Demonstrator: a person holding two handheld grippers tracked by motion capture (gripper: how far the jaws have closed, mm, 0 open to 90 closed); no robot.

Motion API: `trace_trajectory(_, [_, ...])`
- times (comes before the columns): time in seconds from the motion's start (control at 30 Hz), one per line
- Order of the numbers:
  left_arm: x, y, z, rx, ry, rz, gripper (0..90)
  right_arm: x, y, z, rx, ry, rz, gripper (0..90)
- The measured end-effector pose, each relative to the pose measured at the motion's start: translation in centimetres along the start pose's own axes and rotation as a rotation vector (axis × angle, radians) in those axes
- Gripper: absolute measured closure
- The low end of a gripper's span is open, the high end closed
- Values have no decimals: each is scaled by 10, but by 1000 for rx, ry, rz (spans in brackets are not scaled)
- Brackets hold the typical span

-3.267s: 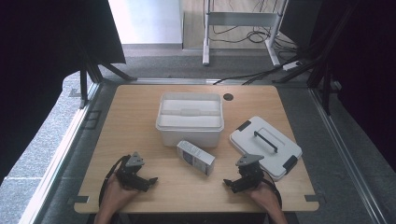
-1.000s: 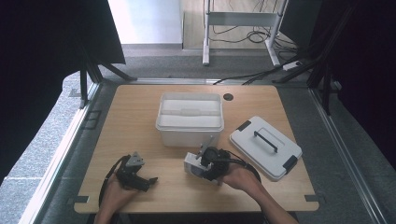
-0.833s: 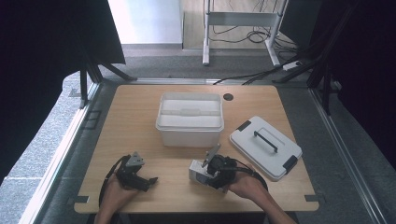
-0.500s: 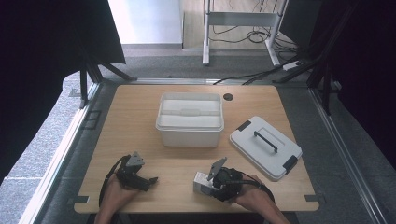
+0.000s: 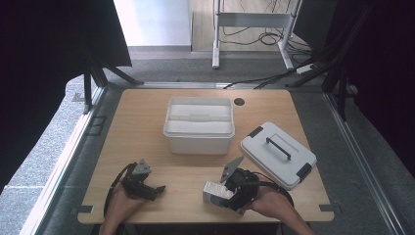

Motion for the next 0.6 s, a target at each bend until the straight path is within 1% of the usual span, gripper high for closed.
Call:
trace_trajectory(0.13, [0,0,0,0,0,0,0,7,14,17,32,5,-22,382])
trace_trajectory(0.2, [0,0,0,0,0,0,0,14,19,23,45,-8,-32,381])
trace_trajectory(0.3, [0,0,0,-1,-1,0,0,29,23,29,66,-45,-58,379])
trace_trajectory(0.43, [0,1,0,3,-4,12,0,50,15,27,76,-95,-90,360])
trace_trajectory(0.5, [-1,2,0,12,-16,29,0,59,10,23,81,-113,-99,347])
trace_trajectory(0.53, [-2,3,0,11,-32,41,0,64,7,21,85,-126,-105,338])
trace_trajectory(0.57, [-3,6,0,14,-36,46,0,69,4,19,87,-143,-107,328])
trace_trajectory(0.6, [-6,10,0,19,-36,43,0,75,1,17,92,-163,-106,311])
Point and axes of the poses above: each handheld gripper's, and its own axes: z roughly backward along the jaws, y roughly out of its top, x roughly to its right, the point moved 10 cm from there along -z, roughly forward along the jaws, and after that the axes turned 15 degrees about x, right-handed, at the moved point
